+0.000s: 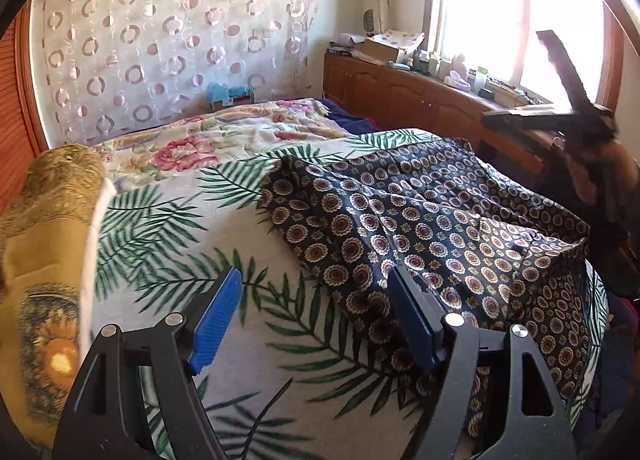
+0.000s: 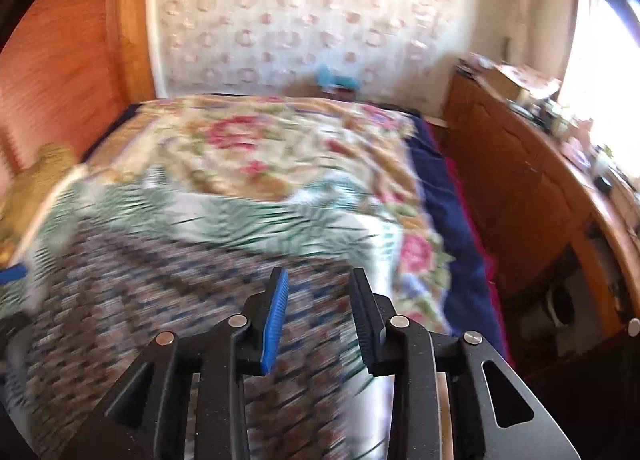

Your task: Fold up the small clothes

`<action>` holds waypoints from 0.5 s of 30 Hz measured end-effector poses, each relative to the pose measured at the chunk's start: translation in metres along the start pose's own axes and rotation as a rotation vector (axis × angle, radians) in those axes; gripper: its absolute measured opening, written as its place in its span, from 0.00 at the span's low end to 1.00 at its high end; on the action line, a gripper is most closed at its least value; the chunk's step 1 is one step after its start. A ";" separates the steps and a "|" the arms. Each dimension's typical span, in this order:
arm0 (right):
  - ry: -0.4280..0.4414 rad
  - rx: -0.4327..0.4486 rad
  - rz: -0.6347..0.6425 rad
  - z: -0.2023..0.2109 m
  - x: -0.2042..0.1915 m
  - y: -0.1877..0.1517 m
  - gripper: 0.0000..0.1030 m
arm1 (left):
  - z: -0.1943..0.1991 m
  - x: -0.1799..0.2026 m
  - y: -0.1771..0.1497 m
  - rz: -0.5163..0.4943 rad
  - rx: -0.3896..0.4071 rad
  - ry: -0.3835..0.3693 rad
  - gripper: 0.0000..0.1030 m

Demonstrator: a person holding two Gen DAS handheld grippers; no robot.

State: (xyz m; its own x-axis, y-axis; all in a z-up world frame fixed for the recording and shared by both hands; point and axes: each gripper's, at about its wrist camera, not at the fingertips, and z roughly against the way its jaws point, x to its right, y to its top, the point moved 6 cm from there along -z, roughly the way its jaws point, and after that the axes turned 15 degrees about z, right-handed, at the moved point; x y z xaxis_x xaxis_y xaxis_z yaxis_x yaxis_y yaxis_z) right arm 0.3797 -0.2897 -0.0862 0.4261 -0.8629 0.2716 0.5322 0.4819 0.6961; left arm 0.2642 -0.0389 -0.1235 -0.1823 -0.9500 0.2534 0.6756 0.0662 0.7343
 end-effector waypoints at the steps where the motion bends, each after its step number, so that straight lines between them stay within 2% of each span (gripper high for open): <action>1: 0.024 0.006 0.024 0.008 -0.015 -0.001 0.39 | 0.004 -0.002 0.000 0.001 0.004 0.005 0.74; 7: 0.191 0.042 0.127 0.039 -0.112 -0.009 0.47 | 0.024 -0.009 0.001 0.001 0.033 0.019 0.74; 11: 0.282 0.030 0.195 0.040 -0.171 -0.017 0.48 | 0.034 -0.014 0.000 0.008 0.051 0.026 0.74; 15: 0.321 0.006 0.269 0.029 -0.216 -0.026 0.48 | 0.039 -0.019 0.000 0.025 0.063 0.030 0.74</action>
State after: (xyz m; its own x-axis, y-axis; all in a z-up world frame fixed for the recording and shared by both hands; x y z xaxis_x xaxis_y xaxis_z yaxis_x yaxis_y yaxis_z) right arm 0.2526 -0.1198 -0.1436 0.7562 -0.6148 0.2242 0.3671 0.6822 0.6323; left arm 0.2399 -0.0086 -0.1042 -0.1436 -0.9565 0.2539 0.6330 0.1084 0.7665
